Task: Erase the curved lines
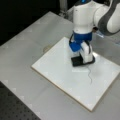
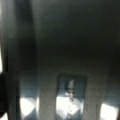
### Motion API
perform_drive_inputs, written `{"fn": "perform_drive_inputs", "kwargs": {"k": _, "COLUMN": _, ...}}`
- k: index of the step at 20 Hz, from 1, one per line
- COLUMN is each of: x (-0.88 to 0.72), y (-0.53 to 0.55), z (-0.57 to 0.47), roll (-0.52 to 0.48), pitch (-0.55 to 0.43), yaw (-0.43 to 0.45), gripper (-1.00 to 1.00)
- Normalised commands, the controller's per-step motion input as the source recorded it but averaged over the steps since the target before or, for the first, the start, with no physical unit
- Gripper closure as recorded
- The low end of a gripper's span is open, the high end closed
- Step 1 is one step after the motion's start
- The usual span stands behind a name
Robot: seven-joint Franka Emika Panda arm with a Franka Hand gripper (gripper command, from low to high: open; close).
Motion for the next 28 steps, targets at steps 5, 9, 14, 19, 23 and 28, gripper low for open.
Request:
{"fn": "perform_drive_inputs", "kwargs": {"k": 5, "x": -0.25, "y": 0.29, "z": -0.42, "roll": 0.038, "pitch": -0.270, "yaw": -0.122, "gripper": 1.00}}
{"fn": "perform_drive_inputs", "kwargs": {"k": 9, "x": -0.38, "y": 0.28, "z": -0.42, "roll": 0.003, "pitch": -0.246, "yaw": -0.128, "gripper": 1.00}}
{"fn": "perform_drive_inputs", "kwargs": {"k": 14, "x": -0.48, "y": 0.30, "z": -0.41, "roll": -0.010, "pitch": -0.238, "yaw": -0.135, "gripper": 1.00}}
{"fn": "perform_drive_inputs", "kwargs": {"k": 19, "x": -0.42, "y": 0.31, "z": -0.45, "roll": -0.024, "pitch": -0.238, "yaw": -0.134, "gripper": 1.00}}
{"fn": "perform_drive_inputs", "kwargs": {"k": 23, "x": -0.35, "y": 0.29, "z": -0.48, "roll": -0.023, "pitch": -0.238, "yaw": -0.149, "gripper": 1.00}}
{"fn": "perform_drive_inputs", "kwargs": {"k": 28, "x": -0.33, "y": 0.27, "z": -0.49, "roll": -0.011, "pitch": -0.238, "yaw": -0.147, "gripper": 1.00}}
